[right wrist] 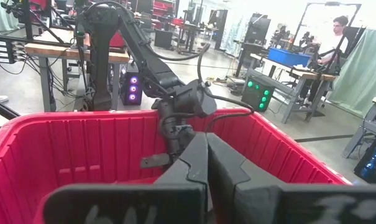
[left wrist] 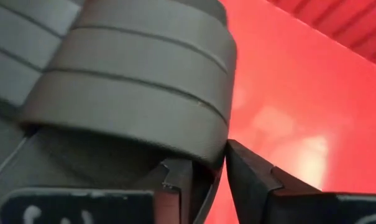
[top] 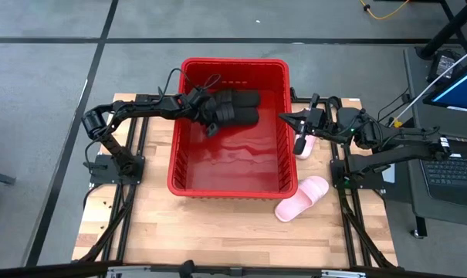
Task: Pick and place slides into bin
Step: Put the bottom left black slide into the red bin
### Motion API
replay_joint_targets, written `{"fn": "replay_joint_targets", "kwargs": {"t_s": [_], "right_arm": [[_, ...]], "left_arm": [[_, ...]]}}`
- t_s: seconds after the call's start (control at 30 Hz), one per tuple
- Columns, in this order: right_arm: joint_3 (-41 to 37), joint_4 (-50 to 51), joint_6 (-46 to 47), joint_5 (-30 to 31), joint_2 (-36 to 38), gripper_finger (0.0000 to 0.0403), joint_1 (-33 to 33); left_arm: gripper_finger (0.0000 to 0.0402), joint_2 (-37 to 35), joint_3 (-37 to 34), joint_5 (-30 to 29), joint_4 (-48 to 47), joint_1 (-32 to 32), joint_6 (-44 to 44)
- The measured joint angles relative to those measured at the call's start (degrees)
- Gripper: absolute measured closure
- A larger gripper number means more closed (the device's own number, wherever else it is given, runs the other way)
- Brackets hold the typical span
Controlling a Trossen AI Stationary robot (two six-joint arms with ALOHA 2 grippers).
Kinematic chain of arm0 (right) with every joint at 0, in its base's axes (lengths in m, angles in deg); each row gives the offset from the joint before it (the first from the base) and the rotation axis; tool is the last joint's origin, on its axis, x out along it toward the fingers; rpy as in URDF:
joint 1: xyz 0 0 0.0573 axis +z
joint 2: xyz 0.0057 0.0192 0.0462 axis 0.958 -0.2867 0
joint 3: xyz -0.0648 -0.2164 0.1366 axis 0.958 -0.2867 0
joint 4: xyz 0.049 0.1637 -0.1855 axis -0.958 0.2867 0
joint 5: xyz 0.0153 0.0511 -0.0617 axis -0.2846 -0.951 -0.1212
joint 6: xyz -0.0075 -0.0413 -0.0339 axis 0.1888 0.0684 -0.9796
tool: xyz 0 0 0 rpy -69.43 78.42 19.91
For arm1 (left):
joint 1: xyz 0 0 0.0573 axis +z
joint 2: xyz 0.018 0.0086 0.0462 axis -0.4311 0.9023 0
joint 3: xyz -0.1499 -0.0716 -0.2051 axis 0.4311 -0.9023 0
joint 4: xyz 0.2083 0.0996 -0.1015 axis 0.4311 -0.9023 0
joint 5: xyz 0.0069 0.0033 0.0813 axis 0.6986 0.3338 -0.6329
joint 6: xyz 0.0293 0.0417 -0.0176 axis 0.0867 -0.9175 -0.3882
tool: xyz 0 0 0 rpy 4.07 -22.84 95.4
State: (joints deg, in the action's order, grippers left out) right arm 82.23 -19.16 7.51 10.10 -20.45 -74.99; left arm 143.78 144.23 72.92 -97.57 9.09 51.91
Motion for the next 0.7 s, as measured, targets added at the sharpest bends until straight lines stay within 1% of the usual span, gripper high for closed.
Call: {"fn": "replay_joint_targets", "kwargs": {"t_s": [0.1, 0.3, 0.53, 0.7], "right_arm": [[0.0, 0.0, 0.0, 0.0, 0.0, 0.0398, 0.0], [0.0, 0.0, 0.0, 0.0, 0.0, 0.0398, 0.0], [0.0, 0.0, 0.0, 0.0, 0.0, 0.0398, 0.0], [0.0, 0.0, 0.0, 0.0, 0.0, 0.0398, 0.0]], "left_arm": [[0.0299, 0.0, 0.0, -1.9, 1.4, 0.0, 0.0], [0.0273, 0.0, 0.0, -1.5, 1.6, 0.0, 0.7], [0.0270, 0.0, 0.0, -1.5, -1.5, 0.0, 2.0], [0.0270, 0.0, 0.0, -1.8, -1.6, 0.0, 2.1]]}}
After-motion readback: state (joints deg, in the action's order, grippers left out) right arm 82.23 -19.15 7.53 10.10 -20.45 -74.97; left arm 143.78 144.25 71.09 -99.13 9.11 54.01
